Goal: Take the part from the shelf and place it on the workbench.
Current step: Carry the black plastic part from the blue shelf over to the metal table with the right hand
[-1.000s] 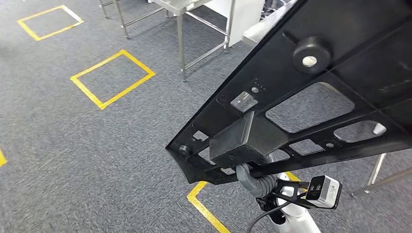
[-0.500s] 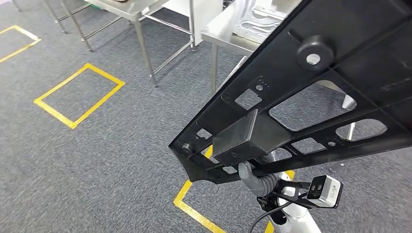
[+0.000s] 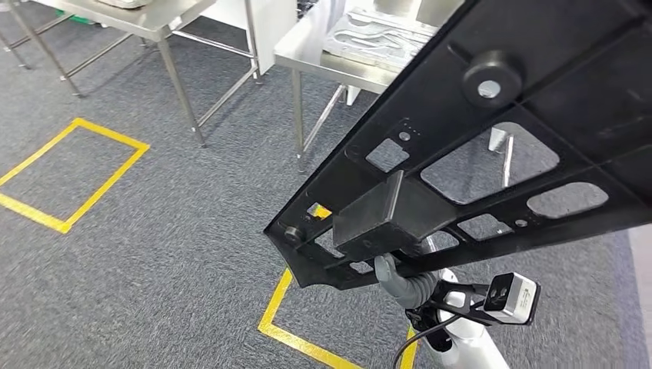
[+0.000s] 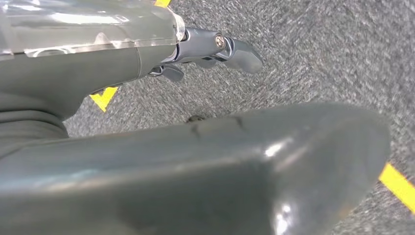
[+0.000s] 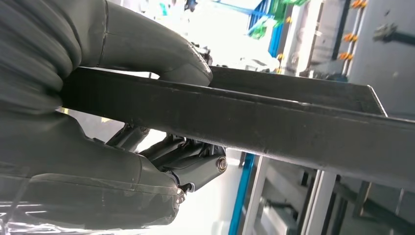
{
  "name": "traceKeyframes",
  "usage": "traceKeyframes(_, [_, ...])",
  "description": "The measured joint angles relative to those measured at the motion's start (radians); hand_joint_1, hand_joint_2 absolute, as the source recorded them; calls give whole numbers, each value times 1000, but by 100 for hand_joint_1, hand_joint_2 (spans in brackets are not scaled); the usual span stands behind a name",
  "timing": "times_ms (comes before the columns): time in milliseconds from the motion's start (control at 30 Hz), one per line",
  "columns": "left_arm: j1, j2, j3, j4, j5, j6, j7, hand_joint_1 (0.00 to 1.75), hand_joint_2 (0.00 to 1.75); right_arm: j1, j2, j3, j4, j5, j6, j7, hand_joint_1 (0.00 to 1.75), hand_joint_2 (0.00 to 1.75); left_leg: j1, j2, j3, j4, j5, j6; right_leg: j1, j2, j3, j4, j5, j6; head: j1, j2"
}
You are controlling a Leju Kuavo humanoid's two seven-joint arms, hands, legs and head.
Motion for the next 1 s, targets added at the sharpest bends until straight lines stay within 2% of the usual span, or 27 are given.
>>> traceKeyframes(33, [0, 0, 1, 0, 0, 1, 0, 0, 0, 0, 0, 0, 3, 0, 0, 0, 175, 175, -1, 12, 1, 0, -1, -1, -1, -4, 8, -13, 17, 0, 0, 0])
traceKeyframes(67, [-1, 0, 2, 0, 0, 2, 0, 0, 0, 0, 0, 1, 5, 0, 0, 0, 175, 175, -1, 23, 3, 0, -3, -2, 0, -13, 37, -67, 48, -2, 0, 0])
traceKeyframes(133, [-2, -1, 4, 0, 1, 3, 2, 0, 0, -1, 0, 1, 8, 0, 0, 0, 175, 175, -5, 43, 10, 2, -9, -8, 7, -58, 118, -215, 105, -13, 0, 0])
traceKeyframes(167, [-2, -2, 5, 0, 2, 3, 2, 0, 0, -1, 0, 2, 8, 0, 0, -1, 175, 175, -8, 52, 13, 2, -13, -13, 12, -76, 144, -266, 119, -19, 0, 0])
traceKeyframes(200, [-2, -2, 5, 0, 2, 3, 3, 0, 0, -1, 0, 2, 9, 1, 0, -1, 175, 175, -11, 62, 15, 3, -15, -18, 17, -85, 155, -290, 122, -25, 0, 0])
traceKeyframes(267, [-4, -2, 6, 0, 3, 3, 3, 0, 0, -1, 1, 2, 10, 1, 0, -2, 175, 175, -13, 83, 19, 1, -19, -27, 18, -64, 151, -295, 123, -34, 0, 0])
traceKeyframes(300, [-5, -2, 6, 0, 3, 3, 3, 0, 0, 0, 1, 2, 11, 1, 0, -2, 175, 175, -12, 80, 21, 4, -24, -33, 16, -52, 152, -298, 125, -38, 0, 0])
traceKeyframes(333, [-6, -2, 6, 0, 3, 3, 3, 0, 0, 0, 1, 2, 11, 1, 0, -2, 175, 175, -9, 63, 17, 19, -36, -39, 12, -40, 153, -301, 128, -44, 0, 0])
traceKeyframes(400, [-6, -1, 6, 0, 4, 3, 3, 0, 0, -1, 3, 3, 12, 1, 0, -2, 175, 175, -3, 6, -23, 111, -91, -49, 6, -19, 155, -306, 132, -52, 0, 0])
traceKeyframes(433, [-4, -2, 7, 0, 4, 2, 3, 0, 0, -1, 5, 4, 14, 2, 0, -2, 175, 175, -2, -14, -56, 181, -123, -52, 6, -6, 155, -306, 132, -55, 0, 0])
traceKeyframes(467, [-2, -2, 7, 0, 5, 2, 3, 0, 0, -1, 6, 5, 16, 3, 1, -2, 175, 175, -1, -22, -88, 245, -147, -55, 6, 8, 155, -305, 132, -56, 0, 0])
traceKeyframes(500, [0, -2, 7, 0, 6, 2, 2, 0, 0, 0, 6, 6, 19, 4, 2, -2, 175, 175, 0, -24, -109, 283, -152, -58, 6, 22, 155, -304, 132, -56, 0, 0])
traceKeyframes(533, [1, -2, 7, 0, 7, 1, 1, 0, 0, 0, 6, 7, 22, 4, 3, -2, 175, 175, 1, -25, -113, 282, -137, -59, 6, 37, 155, -302, 131, -56, 0, 0])
traceKeyframes(567, [1, -1, 7, 0, 8, 0, -1, 0, 0, -1, 7, 7, 24, 5, 6, -2, 175, 175, 2, -28, -98, 242, -103, -59, 5, 51, 156, -300, 131, -54, 0, 0])
traceKeyframes(600, [1, 0, 7, 0, 8, -1, -3, 0, 0, -2, 8, 7, 25, 5, 8, -2, 175, 175, 5, -39, -72, 176, -62, -59, 4, 65, 156, -297, 129, -51, 0, 0])
traceKeyframes(667, [0, 1, 8, 0, 9, -4, -6, 0, 0, -6, 11, 7, 26, 4, 12, -2, 175, 175, 10, -82, -23, 60, -14, -54, 4, 91, 151, -287, 126, -41, 0, 0])
traceKeyframes(700, [-1, 1, 9, 0, 10, -6, -8, 0, 0, -8, 12, 8, 26, 4, 13, -2, 175, 175, 11, -97, -12, 33, -10, -50, 4, 101, 146, -284, 126, -35, 0, 0])
traceKeyframes(733, [-1, 1, 9, 0, 10, -7, -9, 0, 0, -9, 14, 8, 27, 4, 14, -1, 175, 175, 9, -103, -9, 27, -14, -44, 3, 111, 142, -283, 128, -28, 0, 0])
traceKeyframes(767, [-3, 1, 9, 0, 10, -8, -11, 0, 0, -10, 14, 8, 27, 4, 14, 0, 175, 175, 8, -94, -8, 24, -12, -38, 1, 121, 139, -285, 130, -20, 0, 0])
traceKeyframes(800, [-5, 0, 9, 0, 11, -9, -11, 0, 0, -9, 14, 8, 26, 5, 14, 0, 175, 175, 9, -83, -7, 20, -9, -30, 0, 120, 137, -284, 130, -14, 0, 0])
traceKeyframes(833, [-7, -1, 9, 0, 11, -10, -12, 0, 0, -10, 14, 8, 26, 5, 14, 0, 175, 175, 10, -72, -5, 16, -6, -22, 1, 103, 132, -275, 124, -9, 0, 0])
traceKeyframes(867, [-8, -1, 9, 0, 11, -11, -12, 0, 0, -12, 14, 8, 26, 5, 14, 0, 175, 175, 11, -60, -3, 11, -2, -14, 2, 75, 119, -248, 106, -4, 0, 0])
traceKeyframes(933, [-6, -1, 10, 0, 11, -11, -8, 0, 0, -15, 15, 8, 27, 5, 16, 0, 175, 175, 8, -36, -2, 6, -1, -5, 2, 17, 65, -136, 47, 4, 0, 0])
traceKeyframes(967, [-5, -1, 11, 0, 11, -11, -6, 0, 0, -15, 15, 9, 27, 5, 16, 0, 175, 175, 6, -22, -2, 7, -1, -3, 0, 6, 32, -71, 19, 7, 0, 0])
traceKeyframes(1000, [-4, 0, 11, 0, 11, -11, -4, 0, 0, -14, 15, 9, 29, 5, 17, 0, 175, 175, 5, -9, -2, 7, -2, -3, -2, 1, 9, -24, 6, 9, 0, 0])
